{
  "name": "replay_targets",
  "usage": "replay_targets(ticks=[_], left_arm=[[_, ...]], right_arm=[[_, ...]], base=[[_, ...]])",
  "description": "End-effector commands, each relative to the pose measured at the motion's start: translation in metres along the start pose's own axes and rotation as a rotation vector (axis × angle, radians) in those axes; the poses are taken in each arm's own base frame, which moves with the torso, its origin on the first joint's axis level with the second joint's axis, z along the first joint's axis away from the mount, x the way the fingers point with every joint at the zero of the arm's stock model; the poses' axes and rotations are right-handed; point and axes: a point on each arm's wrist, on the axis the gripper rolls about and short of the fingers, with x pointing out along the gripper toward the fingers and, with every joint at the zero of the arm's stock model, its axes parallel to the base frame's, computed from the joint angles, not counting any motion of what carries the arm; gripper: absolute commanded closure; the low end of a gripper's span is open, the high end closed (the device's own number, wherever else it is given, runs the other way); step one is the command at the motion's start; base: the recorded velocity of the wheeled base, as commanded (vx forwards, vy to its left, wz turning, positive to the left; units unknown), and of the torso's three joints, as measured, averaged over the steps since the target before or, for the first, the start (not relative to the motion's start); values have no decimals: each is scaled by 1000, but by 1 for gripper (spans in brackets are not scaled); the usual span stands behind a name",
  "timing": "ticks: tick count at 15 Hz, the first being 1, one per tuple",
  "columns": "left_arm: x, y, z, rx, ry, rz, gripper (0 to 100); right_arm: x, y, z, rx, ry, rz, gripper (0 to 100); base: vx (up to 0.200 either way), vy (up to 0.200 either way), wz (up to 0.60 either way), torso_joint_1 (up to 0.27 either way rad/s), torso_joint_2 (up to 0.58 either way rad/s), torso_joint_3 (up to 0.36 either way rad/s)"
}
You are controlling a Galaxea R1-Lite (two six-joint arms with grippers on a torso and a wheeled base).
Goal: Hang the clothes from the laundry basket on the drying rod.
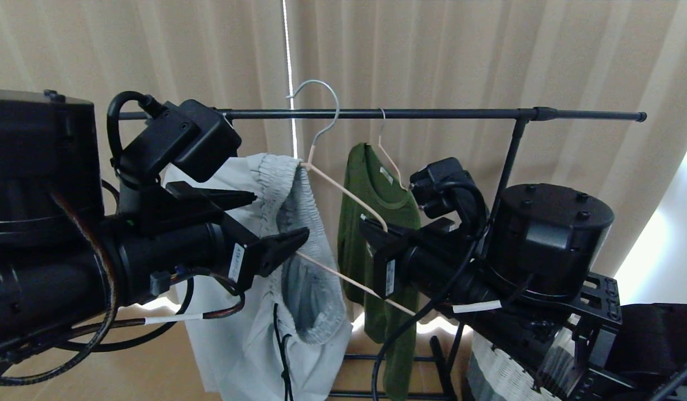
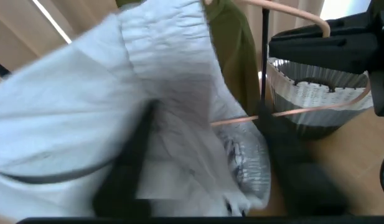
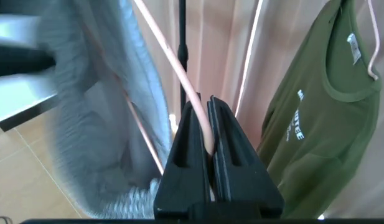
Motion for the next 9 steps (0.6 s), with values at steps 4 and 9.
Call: replay_targets(ticks=[4, 9], left_arm=[[-22, 2, -6, -1, -25, 8, 0], [-30, 7, -6, 26, -174, 62, 0]], right_arm=[[-6, -15, 13, 14, -39, -41, 100], [-32, -54, 20, -52, -45, -4, 100]], base=[[0, 0, 0, 0, 0, 0], [0, 0, 0, 0, 0, 0]])
